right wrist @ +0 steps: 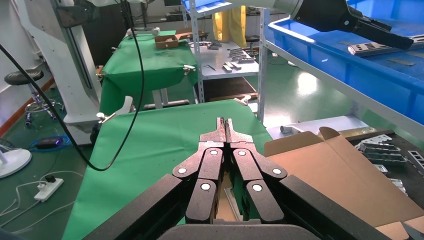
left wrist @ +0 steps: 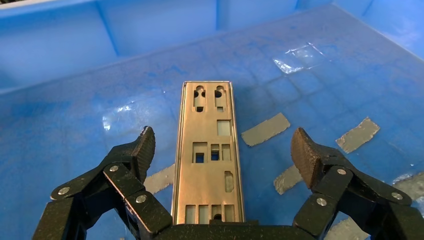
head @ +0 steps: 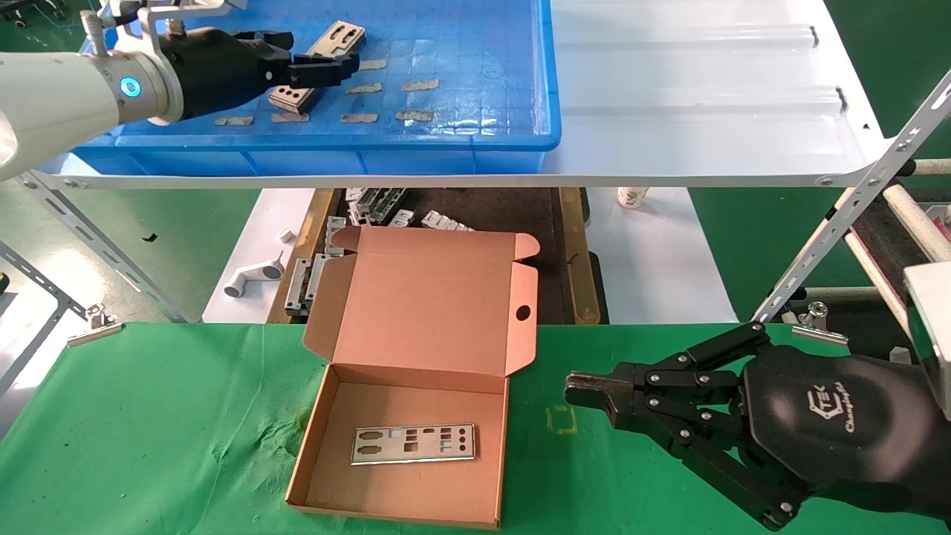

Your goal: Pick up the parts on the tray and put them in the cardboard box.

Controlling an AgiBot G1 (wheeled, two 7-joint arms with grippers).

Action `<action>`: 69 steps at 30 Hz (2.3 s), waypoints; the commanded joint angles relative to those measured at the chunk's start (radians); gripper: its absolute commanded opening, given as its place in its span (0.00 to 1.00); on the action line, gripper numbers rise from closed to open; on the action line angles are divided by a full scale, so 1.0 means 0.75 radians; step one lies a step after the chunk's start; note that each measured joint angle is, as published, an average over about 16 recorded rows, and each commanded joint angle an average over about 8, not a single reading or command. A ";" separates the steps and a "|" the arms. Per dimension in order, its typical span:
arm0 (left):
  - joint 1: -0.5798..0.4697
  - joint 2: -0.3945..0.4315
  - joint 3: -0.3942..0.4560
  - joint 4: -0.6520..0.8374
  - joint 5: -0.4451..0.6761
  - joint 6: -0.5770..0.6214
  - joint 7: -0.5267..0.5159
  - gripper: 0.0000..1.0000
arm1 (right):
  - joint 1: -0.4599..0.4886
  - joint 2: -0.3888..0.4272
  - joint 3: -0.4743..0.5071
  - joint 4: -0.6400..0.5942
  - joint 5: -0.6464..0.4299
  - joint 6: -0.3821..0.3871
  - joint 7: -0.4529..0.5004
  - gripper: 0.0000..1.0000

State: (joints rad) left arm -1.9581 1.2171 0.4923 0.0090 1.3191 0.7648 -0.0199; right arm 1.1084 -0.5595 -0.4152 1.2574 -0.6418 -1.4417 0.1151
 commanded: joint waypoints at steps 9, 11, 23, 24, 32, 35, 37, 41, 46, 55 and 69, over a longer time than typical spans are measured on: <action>0.004 0.001 0.002 -0.003 0.003 -0.022 -0.013 0.00 | 0.000 0.000 0.000 0.000 0.000 0.000 0.000 0.00; 0.005 0.002 0.003 -0.004 0.003 -0.025 -0.014 0.00 | 0.000 0.000 0.000 0.000 0.000 0.000 0.000 0.00; 0.019 0.006 0.004 -0.004 0.006 -0.041 -0.021 0.00 | 0.000 0.000 0.000 0.000 0.000 0.000 0.000 0.00; 0.019 0.006 0.004 -0.005 0.005 -0.043 -0.022 0.00 | 0.000 0.000 0.000 0.000 0.000 0.000 0.000 0.00; 0.013 0.001 0.004 -0.010 0.005 -0.055 -0.023 0.00 | 0.000 0.000 0.000 0.000 0.000 0.000 0.000 0.00; 0.011 -0.002 0.003 -0.013 0.004 -0.055 -0.021 0.00 | 0.000 0.000 0.000 0.000 0.000 0.000 0.000 0.00; 0.009 -0.003 0.002 -0.015 0.003 -0.054 -0.020 0.00 | 0.000 0.000 0.000 0.000 0.000 0.000 0.000 0.00; 0.009 -0.002 0.002 -0.016 0.002 -0.048 -0.018 0.00 | 0.000 0.000 0.000 0.000 0.000 0.000 0.000 0.00; 0.016 0.004 0.005 -0.012 0.006 -0.049 -0.015 0.00 | 0.000 0.000 0.000 0.000 0.000 0.000 0.000 0.00; 0.018 0.008 0.010 -0.010 0.014 -0.065 -0.013 0.82 | 0.000 0.000 0.000 0.000 0.000 0.000 0.000 0.00; 0.013 -0.004 0.013 -0.008 0.018 -0.053 -0.022 1.00 | 0.000 0.000 0.000 0.000 0.000 0.000 0.000 0.00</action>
State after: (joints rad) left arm -1.9480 1.2144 0.5016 0.0024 1.3319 0.7254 -0.0358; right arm 1.1085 -0.5595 -0.4154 1.2574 -0.6416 -1.4416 0.1150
